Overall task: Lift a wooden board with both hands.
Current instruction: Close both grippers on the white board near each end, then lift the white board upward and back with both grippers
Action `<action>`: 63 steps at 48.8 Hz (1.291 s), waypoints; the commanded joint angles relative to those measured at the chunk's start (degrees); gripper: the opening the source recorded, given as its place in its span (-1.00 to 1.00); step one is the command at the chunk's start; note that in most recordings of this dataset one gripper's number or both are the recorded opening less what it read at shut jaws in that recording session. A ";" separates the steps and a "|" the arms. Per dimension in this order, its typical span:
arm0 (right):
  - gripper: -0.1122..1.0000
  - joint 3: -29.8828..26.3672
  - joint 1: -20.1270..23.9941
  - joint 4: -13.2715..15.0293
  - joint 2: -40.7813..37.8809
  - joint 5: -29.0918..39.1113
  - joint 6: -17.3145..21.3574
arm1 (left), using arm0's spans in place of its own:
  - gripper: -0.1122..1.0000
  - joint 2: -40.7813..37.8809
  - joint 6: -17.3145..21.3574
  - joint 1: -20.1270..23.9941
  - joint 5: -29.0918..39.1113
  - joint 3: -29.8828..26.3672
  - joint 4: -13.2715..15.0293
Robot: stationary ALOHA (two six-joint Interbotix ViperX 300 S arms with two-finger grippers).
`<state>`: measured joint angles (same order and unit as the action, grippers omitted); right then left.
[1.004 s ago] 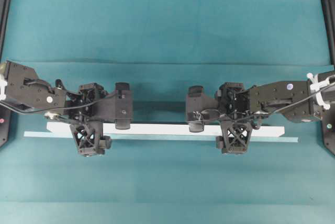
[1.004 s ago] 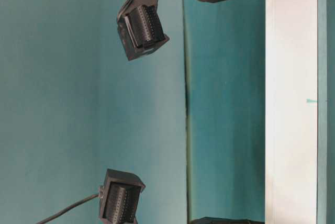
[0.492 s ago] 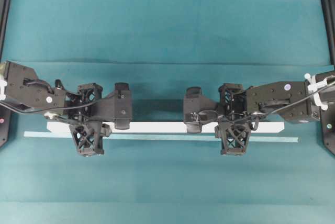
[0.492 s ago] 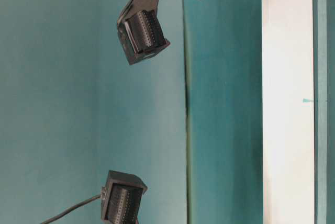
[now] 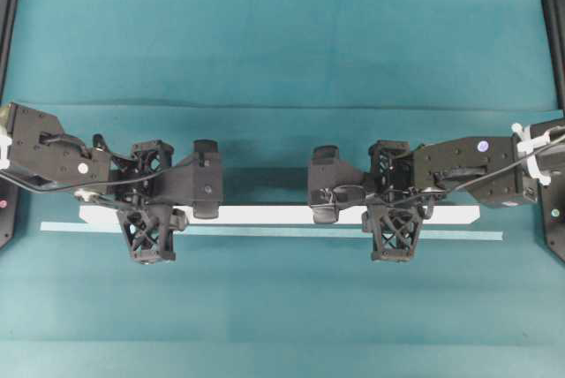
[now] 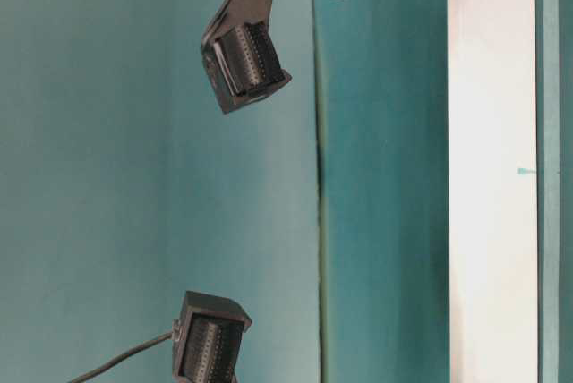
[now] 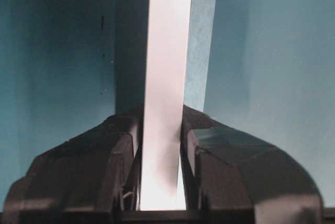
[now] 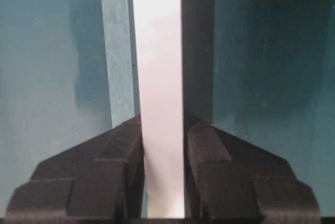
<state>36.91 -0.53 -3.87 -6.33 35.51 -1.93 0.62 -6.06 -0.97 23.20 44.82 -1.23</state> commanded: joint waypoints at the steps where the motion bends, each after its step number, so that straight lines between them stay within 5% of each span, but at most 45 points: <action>1: -0.42 -0.70 -0.09 -0.62 0.00 0.53 0.26 | -0.48 0.88 0.09 -0.18 0.09 -0.79 -0.26; 25: -0.42 -5.45 -1.23 -2.90 5.10 11.60 0.44 | -0.48 8.09 0.09 0.35 10.55 -4.13 -0.09; 63: -0.42 -20.83 -2.46 -3.08 13.71 37.18 2.99 | -0.48 15.12 -0.35 0.35 38.50 -22.24 -0.26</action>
<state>18.19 -2.81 -6.68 6.86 71.28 -0.26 14.50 -6.24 -0.70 60.21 25.66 -1.32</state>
